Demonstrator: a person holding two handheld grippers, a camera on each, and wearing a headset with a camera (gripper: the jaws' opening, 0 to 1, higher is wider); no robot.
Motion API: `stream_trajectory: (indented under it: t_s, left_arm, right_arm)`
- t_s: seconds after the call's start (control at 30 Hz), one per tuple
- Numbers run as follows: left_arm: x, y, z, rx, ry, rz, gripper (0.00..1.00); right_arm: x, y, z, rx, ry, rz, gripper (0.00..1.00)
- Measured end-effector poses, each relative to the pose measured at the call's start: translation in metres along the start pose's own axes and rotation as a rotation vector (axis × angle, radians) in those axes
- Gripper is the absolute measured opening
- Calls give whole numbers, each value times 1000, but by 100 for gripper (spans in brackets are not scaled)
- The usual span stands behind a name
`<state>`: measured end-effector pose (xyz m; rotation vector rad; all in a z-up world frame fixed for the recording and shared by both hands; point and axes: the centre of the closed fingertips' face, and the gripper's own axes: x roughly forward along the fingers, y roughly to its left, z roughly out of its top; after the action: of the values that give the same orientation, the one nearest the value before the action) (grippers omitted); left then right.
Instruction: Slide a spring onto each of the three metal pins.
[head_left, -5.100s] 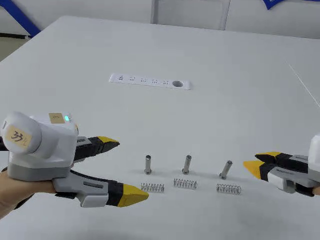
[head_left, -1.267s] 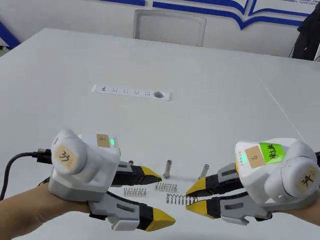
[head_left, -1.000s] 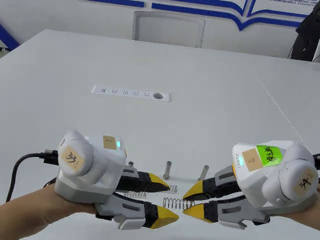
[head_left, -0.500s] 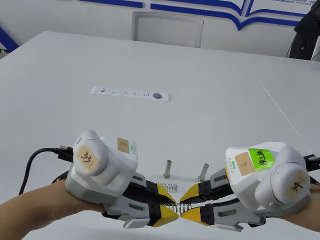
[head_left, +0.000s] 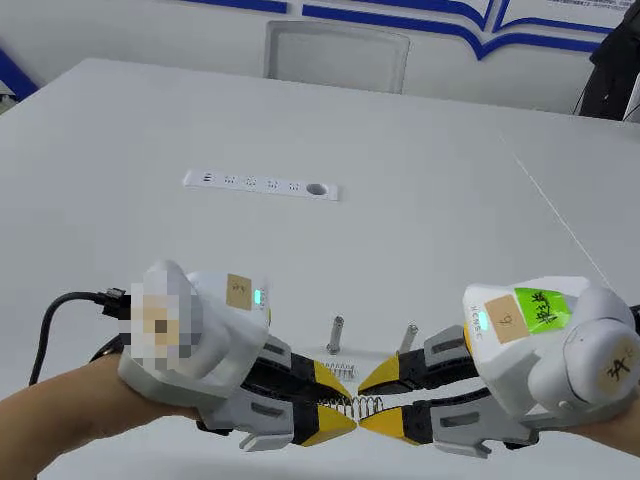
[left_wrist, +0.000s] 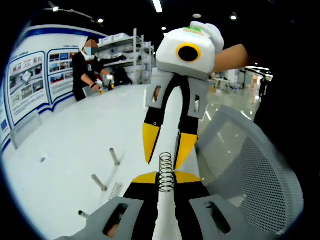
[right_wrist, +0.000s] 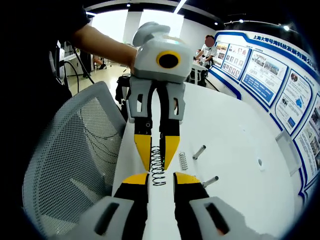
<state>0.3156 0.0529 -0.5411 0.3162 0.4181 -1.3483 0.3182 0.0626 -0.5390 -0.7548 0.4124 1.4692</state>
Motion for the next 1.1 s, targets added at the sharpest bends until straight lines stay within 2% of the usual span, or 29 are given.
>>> stream_trajectory:
  t_s: [0.23, 0.3, 0.43, 0.5, 0.57, 0.7, 0.8, 0.93, 1.1]
  left_arm:
    - [-6, 2, 1, 5, -9, 15, 10]
    - [-7, 2, 2, -5, -17, 12, 10]
    - [-8, 1, 4, 20, -20, 14, 10]
    - [-8, 1, 3, 18, -17, 13, 10]
    - [-8, 0, -1, 24, -2, 6, 10]
    - [-5, -1, -7, 57, 39, 13, 10]
    - [-3, -1, -8, 68, 50, 23, 10]
    - [-2, 2, -8, 59, 48, 36, 10]
    - [-3, 3, -3, 50, 26, 54, 10]
  right_arm:
    - [0, 0, -1, 34, -29, 5, 16]
    - [0, 0, 4, 41, -65, 9, 12]
    - [0, 1, 4, 69, -63, 33, 11]
    - [0, 2, 5, 61, -61, 41, 11]
    - [-1, 4, 9, 53, -75, 55, 11]
    - [-6, 5, 22, 84, -125, 69, 11]
    - [-6, 5, 29, 80, -138, 66, 11]
    - [-5, 3, 35, 83, -157, 66, 11]
    - [-7, 1, 43, 114, -200, 63, 11]
